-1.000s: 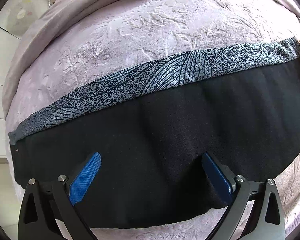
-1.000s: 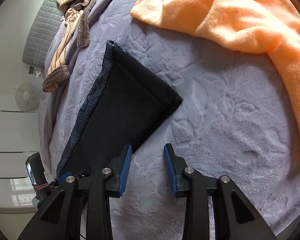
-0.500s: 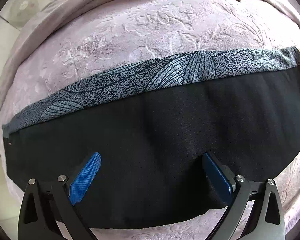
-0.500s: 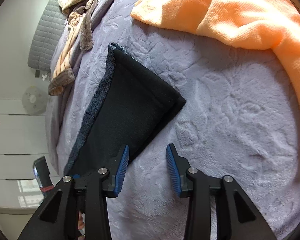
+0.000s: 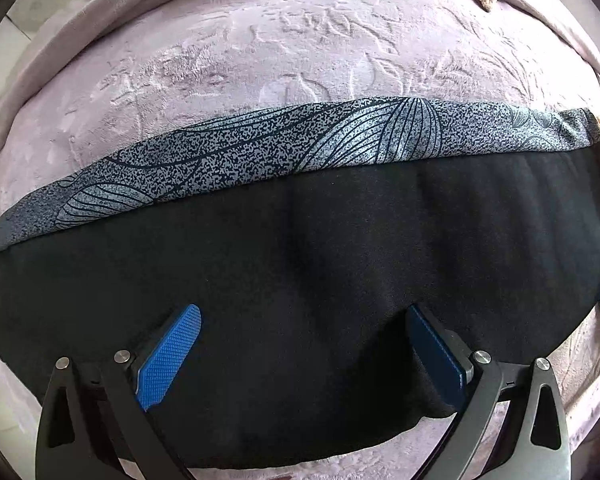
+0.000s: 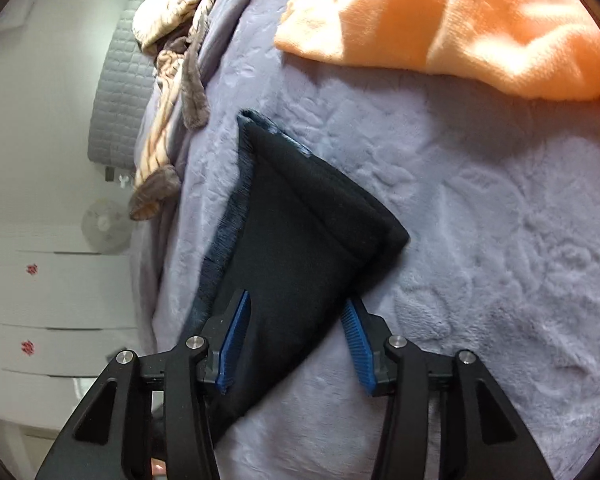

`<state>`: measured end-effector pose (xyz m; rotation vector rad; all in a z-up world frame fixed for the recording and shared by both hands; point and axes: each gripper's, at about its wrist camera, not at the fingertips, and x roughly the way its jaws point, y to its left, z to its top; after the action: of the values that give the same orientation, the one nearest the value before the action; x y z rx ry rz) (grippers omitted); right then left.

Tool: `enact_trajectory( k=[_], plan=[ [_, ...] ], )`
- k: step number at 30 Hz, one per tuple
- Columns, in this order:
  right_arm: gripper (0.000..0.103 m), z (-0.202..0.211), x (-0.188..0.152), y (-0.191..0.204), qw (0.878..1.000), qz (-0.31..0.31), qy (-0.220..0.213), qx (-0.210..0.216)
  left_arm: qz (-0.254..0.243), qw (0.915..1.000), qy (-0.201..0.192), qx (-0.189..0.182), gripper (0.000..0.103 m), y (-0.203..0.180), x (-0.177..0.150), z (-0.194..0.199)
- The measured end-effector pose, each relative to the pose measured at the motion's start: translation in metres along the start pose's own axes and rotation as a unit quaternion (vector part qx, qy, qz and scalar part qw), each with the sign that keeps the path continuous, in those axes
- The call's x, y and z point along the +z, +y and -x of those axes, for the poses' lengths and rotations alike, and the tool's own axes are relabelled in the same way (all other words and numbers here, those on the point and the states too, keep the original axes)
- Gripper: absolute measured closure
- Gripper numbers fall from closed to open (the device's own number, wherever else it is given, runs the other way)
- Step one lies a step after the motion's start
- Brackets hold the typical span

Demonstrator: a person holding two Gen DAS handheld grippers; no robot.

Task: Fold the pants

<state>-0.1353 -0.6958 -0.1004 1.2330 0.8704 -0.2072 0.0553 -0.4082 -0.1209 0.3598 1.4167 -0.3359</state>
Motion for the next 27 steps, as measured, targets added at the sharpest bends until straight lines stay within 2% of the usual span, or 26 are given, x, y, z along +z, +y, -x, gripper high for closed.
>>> enact_trajectory(
  k=[4,6,8,9,10,11,16,19,21,24,27],
  plan=[
    [0.053,-0.004,0.001,-0.007,1.0,0.001,-0.009,0.011,-0.006,1.0,0.002,0.0,0.0,0.002,0.003,-0.004],
    [0.053,-0.011,0.006,-0.008,0.999,-0.012,-0.018,0.033,-0.008,1.0,0.003,-0.003,0.0,-0.001,0.007,-0.004],
    [0.054,-0.023,0.013,-0.012,0.996,-0.045,-0.015,0.081,-0.008,1.0,0.0,-0.003,0.002,0.0,0.008,0.001],
    [0.068,-0.027,0.015,-0.013,0.993,-0.061,-0.013,0.1,-0.007,1.0,-0.003,-0.001,0.016,-0.002,0.01,0.006],
    [0.081,-0.029,0.016,-0.013,0.991,-0.071,-0.014,0.116,-0.005,0.9999,-0.011,0.0,0.025,-0.002,0.01,0.015],
    [0.09,-0.029,0.017,-0.01,0.988,-0.074,-0.015,0.132,-0.006,0.9998,-0.019,0.002,0.034,-0.001,0.012,0.025],
    [0.09,-0.016,0.015,0.018,0.987,-0.032,-0.012,0.156,-0.032,0.9956,-0.088,0.0,0.034,-0.02,0.022,0.055],
    [0.09,-0.013,0.013,0.034,0.987,-0.007,-0.011,0.159,-0.061,0.9946,-0.084,-0.008,0.034,-0.048,0.024,0.035],
    [0.09,-0.011,0.013,0.038,0.987,0.0,-0.013,0.158,-0.077,0.9945,-0.07,0.011,0.033,-0.067,0.02,0.011],
    [0.09,-0.018,0.009,0.05,0.992,0.034,0.003,0.124,-0.074,0.9938,-0.082,0.014,0.033,-0.067,0.015,0.002],
    [0.09,-0.016,0.003,0.068,0.991,0.057,-0.007,0.118,-0.075,0.994,-0.077,-0.023,0.032,-0.051,0.017,0.01]
  ],
)
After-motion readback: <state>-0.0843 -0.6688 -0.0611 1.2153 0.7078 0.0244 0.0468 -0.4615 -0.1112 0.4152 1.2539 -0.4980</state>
